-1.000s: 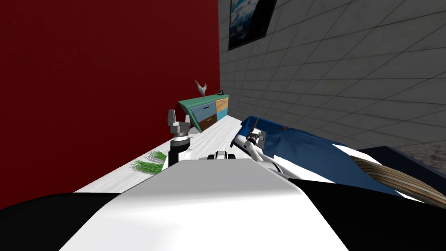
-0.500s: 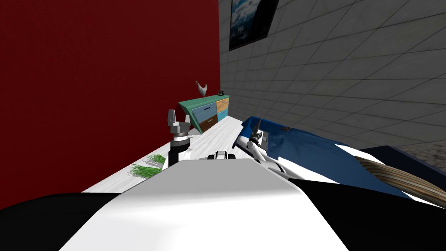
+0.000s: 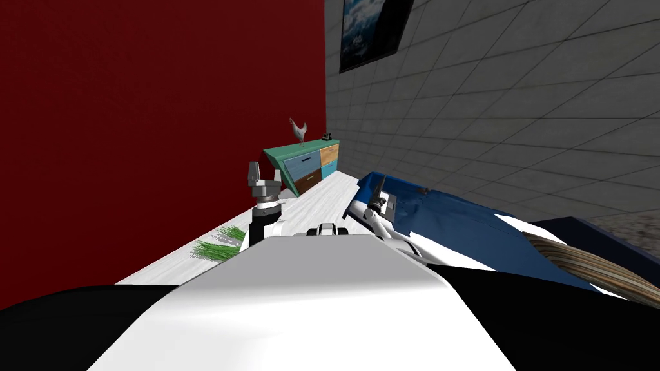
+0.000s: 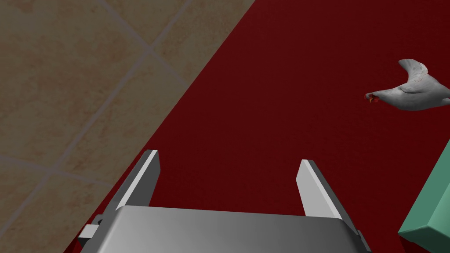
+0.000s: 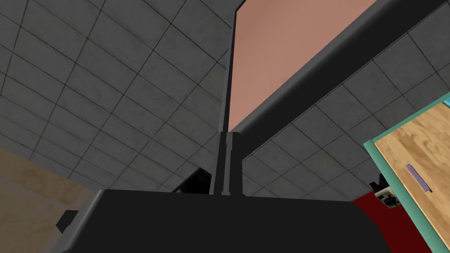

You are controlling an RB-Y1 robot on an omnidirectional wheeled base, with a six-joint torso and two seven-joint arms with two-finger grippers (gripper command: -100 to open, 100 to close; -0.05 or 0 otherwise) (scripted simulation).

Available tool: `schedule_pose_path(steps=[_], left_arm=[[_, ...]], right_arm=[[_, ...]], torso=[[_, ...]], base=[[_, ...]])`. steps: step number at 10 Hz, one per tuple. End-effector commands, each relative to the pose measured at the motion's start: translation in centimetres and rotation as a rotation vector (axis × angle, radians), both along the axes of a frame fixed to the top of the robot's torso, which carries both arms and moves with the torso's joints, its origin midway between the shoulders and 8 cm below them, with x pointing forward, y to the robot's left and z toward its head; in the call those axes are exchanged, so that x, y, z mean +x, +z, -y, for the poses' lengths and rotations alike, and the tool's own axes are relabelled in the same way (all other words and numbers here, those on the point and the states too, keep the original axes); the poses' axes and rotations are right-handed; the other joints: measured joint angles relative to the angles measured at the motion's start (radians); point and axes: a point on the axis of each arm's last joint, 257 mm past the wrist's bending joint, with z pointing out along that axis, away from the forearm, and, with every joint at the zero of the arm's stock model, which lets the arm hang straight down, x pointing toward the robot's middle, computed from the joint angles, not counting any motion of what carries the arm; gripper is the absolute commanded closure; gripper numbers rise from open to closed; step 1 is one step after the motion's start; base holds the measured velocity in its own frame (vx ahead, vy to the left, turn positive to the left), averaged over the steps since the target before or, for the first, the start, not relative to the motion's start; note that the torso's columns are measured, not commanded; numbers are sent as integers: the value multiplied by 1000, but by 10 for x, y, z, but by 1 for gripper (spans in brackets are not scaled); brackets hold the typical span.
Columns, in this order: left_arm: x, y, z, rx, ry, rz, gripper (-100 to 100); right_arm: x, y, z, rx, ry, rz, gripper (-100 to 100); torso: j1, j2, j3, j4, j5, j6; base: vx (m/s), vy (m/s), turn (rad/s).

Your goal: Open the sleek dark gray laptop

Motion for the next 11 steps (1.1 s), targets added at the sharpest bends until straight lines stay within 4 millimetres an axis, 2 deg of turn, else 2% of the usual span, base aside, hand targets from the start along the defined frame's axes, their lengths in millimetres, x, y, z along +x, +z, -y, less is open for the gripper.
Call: schedule_pose_path(steps=[1, 7, 8, 9, 11], left_arm=[[0, 0, 0, 0, 0, 0, 0], [0, 0, 0, 0, 0, 0, 0], [0, 0, 0, 0, 0, 0, 0], [0, 0, 0, 0, 0, 0, 0], [0, 0, 0, 0, 0, 0, 0]], right_arm=[[0, -2, -11, 66, -6, 59, 100], [-2, -7, -42, 240, -24, 213, 100], [-1, -7, -39, 220, -21, 193, 100], [-2, -6, -28, 178, -17, 160, -100], [-3, -4, -19, 137, -14, 125, -100]], torso=[[4, -2, -2, -1, 1, 0], [5, -4, -2, -1, 2, 0], [5, -3, -2, -1, 1, 0], [9, -5, -3, -1, 2, -1], [13, -9, -6, -3, 4, -1]], base=[[-77, -118, 23], [-83, -143, 30], [-41, -67, 7], [49, 73, -28], [84, 138, -20]])
